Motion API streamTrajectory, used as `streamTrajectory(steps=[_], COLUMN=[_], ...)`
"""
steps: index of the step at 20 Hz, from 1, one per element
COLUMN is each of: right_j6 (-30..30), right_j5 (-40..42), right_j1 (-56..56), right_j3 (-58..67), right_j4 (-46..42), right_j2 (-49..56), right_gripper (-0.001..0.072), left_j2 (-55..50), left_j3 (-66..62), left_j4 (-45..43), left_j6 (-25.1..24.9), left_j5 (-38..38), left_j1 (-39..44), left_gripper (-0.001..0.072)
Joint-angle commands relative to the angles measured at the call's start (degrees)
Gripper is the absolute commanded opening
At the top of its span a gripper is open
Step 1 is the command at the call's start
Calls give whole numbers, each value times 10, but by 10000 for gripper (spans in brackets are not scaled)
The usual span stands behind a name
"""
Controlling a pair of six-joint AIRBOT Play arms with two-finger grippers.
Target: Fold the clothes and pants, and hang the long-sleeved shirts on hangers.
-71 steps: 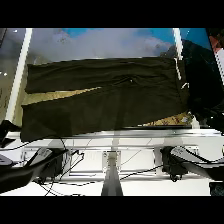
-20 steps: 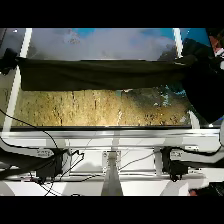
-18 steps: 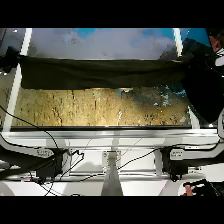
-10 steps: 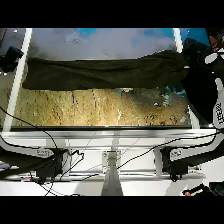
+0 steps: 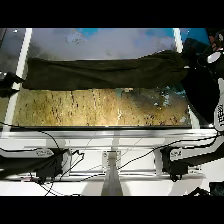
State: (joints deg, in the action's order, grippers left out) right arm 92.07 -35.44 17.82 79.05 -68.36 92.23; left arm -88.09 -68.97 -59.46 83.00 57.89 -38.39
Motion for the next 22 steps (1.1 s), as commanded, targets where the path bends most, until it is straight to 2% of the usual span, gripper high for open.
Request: streamTrajectory(steps=[1, 3, 6, 7, 8, 10, 11, 12, 13, 15, 16, 19, 22], right_j6=[-47, -88, -93, -93, -93, -93, -93, -93, -93, -93, -93, -89, -61], right_j5=[-28, -46, -62, -66, -69, -75, -78, -85, -93, -97, -95, -75, -24], right_j1=[0, 0, 0, 0, 0, -2, -5, -11, -22, -56, -80, -174, -290], right_j3=[1, 4, 22, 32, 42, 63, 75, 86, 99, 115, 119, 121, 121], right_j4=[0, -1, 0, 0, 0, 0, 0, 1, 2, 8, 8, 7, 6], right_j2=[-1, -1, -2, -3, -7, -14, -19, -21, -23, -23, -22, -20, -19], right_gripper=[688, 688, 688, 687, 687, 683, 619, 465, 311, 58, 33, 32, 31], left_j2=[-6, -29, -56, -62, -68, -69, -67, -61, -51, -24, -7, 56, 139], left_j3=[88, 92, 92, 92, 92, 90, 84, 71, 51, -3, -34, -118, -143], left_j4=[101, 134, 158, 158, 158, 158, 155, 140, 115, 53, 22, -52, -57], left_j6=[-31, -53, -53, -53, -53, -53, -54, -63, -82, -89, -89, -90, -128], left_j5=[-119, -177, -301, -331, -351, -367, -360, -344, -318, -263, -229, -127, -52], left_j1=[22, 54, 97, 104, 110, 110, 106, 104, 103, 103, 106, 115, 125], left_gripper=[690, 689, 683, 602, 424, 162, 48, 16, 15, 15, 15, 15, 16])
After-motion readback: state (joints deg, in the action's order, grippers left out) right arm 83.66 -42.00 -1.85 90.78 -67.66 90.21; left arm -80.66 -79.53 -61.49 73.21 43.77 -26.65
